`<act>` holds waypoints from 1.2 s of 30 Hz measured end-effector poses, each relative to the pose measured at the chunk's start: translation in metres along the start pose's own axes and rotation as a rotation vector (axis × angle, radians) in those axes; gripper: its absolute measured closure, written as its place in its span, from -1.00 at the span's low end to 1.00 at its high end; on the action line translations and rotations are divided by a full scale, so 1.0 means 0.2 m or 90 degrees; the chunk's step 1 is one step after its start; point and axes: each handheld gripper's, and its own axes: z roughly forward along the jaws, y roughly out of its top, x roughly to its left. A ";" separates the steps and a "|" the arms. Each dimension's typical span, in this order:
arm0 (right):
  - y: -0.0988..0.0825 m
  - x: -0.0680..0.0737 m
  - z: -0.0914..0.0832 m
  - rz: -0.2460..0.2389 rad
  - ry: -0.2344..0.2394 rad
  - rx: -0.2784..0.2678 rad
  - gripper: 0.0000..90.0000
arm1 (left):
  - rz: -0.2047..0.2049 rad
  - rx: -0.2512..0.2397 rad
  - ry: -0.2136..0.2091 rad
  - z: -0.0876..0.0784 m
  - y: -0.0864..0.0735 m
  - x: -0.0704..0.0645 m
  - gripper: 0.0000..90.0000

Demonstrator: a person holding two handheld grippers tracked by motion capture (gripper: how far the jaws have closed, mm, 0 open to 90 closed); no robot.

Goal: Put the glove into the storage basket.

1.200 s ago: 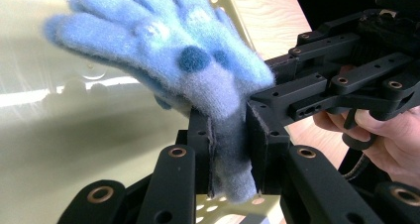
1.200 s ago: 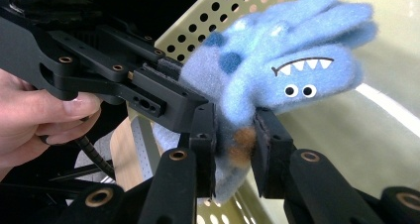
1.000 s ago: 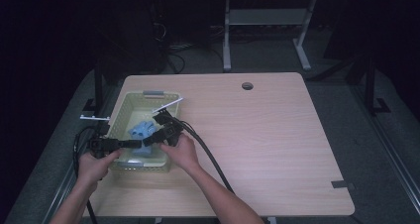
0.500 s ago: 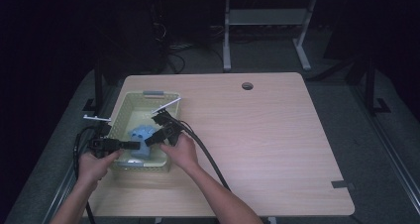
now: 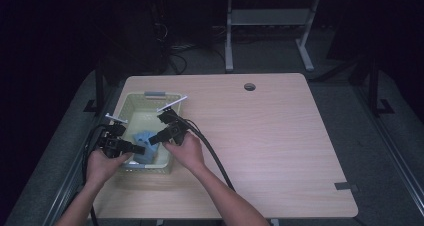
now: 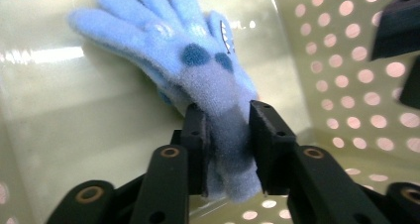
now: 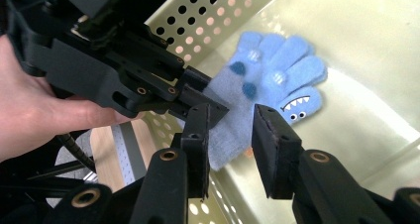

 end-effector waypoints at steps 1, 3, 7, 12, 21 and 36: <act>0.00 0.00 -0.01 0.000 -0.001 -0.002 0.51 | -0.001 0.001 0.001 0.00 0.00 0.00 0.45; 0.00 0.00 -0.03 0.000 -0.002 -0.006 0.50 | -0.010 0.001 -0.002 -0.01 0.00 0.01 0.35; -0.01 -0.01 -0.06 0.001 -0.006 -0.013 0.47 | -0.003 -0.006 0.017 -0.07 0.01 0.03 0.34; -0.03 -0.01 -0.10 0.004 -0.003 -0.023 0.46 | 0.021 -0.015 0.040 -0.10 0.04 0.00 0.52; -0.05 -0.02 -0.17 -0.007 -0.005 -0.041 0.45 | 0.023 0.056 0.089 0.02 0.09 0.01 0.61; -0.07 -0.04 -0.22 0.008 0.014 -0.052 0.37 | 0.020 0.035 0.060 0.01 0.12 -0.02 0.41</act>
